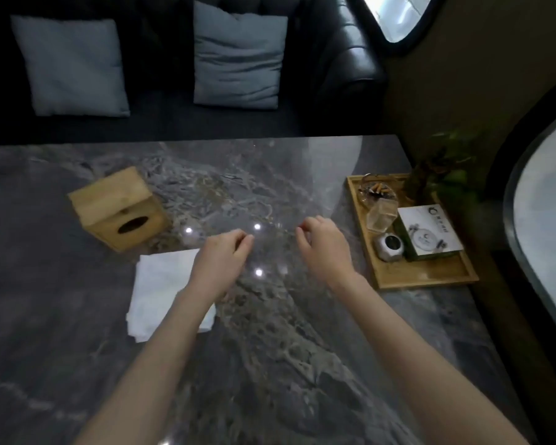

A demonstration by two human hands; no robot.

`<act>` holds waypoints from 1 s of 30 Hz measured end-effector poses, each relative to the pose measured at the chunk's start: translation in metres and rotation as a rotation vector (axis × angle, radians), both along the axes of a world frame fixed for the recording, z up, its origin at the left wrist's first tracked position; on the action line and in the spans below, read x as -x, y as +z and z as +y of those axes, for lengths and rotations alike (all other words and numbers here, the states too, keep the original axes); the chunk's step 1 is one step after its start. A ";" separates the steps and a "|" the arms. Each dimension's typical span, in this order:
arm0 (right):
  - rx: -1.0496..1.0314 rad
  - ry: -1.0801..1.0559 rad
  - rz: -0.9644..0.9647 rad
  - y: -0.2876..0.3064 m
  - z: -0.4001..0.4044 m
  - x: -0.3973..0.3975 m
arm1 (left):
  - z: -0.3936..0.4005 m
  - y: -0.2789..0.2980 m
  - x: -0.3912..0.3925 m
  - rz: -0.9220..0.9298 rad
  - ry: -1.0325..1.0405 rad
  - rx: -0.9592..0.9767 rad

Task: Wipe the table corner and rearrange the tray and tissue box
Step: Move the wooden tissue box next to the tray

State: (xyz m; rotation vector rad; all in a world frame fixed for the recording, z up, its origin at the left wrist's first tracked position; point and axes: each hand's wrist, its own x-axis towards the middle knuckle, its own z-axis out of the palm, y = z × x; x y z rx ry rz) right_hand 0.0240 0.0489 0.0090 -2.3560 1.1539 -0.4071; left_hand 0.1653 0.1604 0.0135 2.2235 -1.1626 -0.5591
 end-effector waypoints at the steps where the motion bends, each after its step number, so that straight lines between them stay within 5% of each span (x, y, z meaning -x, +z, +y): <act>1: 0.012 0.012 -0.026 0.004 0.005 -0.016 | 0.008 0.006 -0.014 -0.010 0.012 0.032; 6: -0.002 0.070 -0.177 0.016 0.034 -0.093 | 0.048 0.013 -0.085 -0.137 0.137 0.201; 13: -0.187 0.166 -0.209 0.003 0.052 -0.188 | 0.085 -0.006 -0.167 -0.207 0.335 0.072; 24: -0.694 0.193 -0.151 -0.037 0.059 -0.256 | 0.094 -0.053 -0.238 0.281 0.390 0.013; 30: -0.652 0.175 -0.177 -0.043 0.065 -0.261 | 0.098 -0.065 -0.246 0.346 0.398 0.158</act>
